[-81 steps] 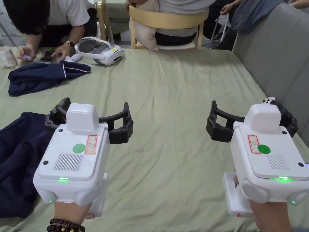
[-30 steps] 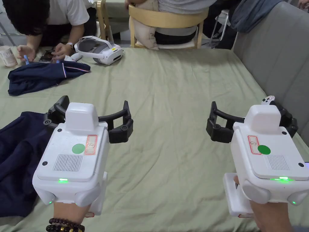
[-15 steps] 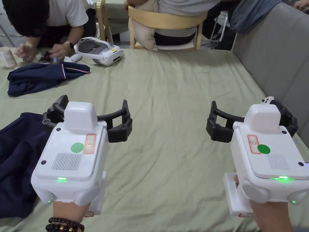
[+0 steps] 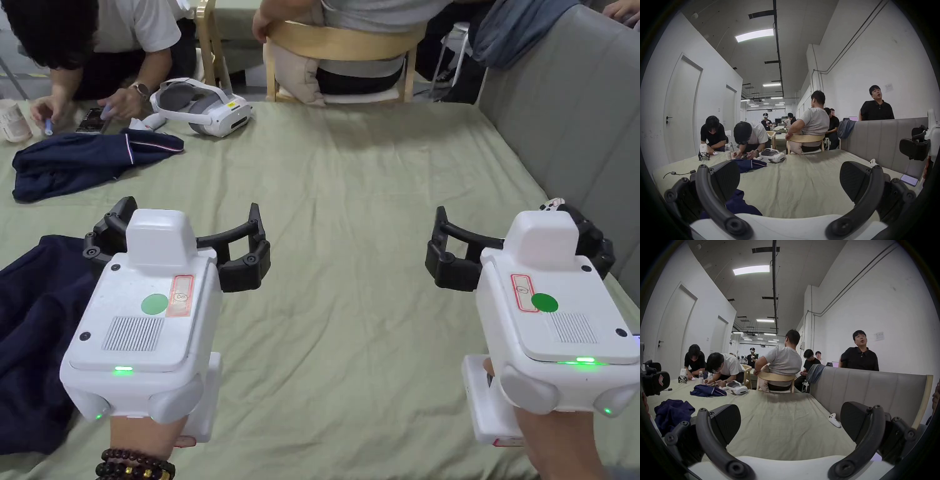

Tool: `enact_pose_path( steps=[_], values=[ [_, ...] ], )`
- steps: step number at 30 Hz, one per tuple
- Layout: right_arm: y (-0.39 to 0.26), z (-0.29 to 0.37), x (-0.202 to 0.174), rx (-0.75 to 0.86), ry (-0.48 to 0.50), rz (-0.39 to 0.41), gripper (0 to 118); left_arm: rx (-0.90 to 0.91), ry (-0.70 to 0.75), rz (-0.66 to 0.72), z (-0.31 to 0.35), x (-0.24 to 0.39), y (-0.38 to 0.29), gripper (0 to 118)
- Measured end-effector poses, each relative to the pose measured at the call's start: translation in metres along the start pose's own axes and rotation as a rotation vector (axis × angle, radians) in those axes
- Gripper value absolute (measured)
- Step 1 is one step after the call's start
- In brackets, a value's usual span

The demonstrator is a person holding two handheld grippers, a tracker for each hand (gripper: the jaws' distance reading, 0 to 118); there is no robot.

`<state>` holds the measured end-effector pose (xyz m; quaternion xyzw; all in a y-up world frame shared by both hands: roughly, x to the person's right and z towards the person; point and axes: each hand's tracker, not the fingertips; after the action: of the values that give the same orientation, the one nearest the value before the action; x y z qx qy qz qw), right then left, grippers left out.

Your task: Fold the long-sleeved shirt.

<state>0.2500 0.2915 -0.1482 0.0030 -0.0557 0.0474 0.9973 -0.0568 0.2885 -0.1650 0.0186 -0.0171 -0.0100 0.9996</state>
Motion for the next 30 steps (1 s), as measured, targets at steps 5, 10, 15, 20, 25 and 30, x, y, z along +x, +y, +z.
enact_pose_path(
  steps=[5,10,15,20,25,30],
  values=[
    [0.0,0.0,-0.001,-0.005,-0.004,-0.013,118,-0.001,0.001,-0.017,-0.001,0.002,-0.002,111],
    [0.0,0.001,0.0,-0.007,0.002,-0.011,118,-0.005,-0.009,-0.004,0.0,0.001,-0.004,111],
    [-0.001,0.001,0.0,-0.008,-0.008,-0.004,118,-0.003,0.004,-0.024,0.0,0.002,-0.004,111],
    [-0.003,0.001,0.005,-0.024,-0.013,-0.033,84,-0.017,0.0,-0.035,0.003,0.004,-0.005,79],
    [-0.011,-0.003,-0.003,-0.042,-0.012,-0.021,1,-0.033,0.034,-0.07,0.001,-0.003,-0.011,6],
    [-0.011,-0.01,-0.034,-0.039,0.033,-0.027,1,-0.014,0.094,-0.044,0.005,-0.025,-0.007,6]
  ],
)
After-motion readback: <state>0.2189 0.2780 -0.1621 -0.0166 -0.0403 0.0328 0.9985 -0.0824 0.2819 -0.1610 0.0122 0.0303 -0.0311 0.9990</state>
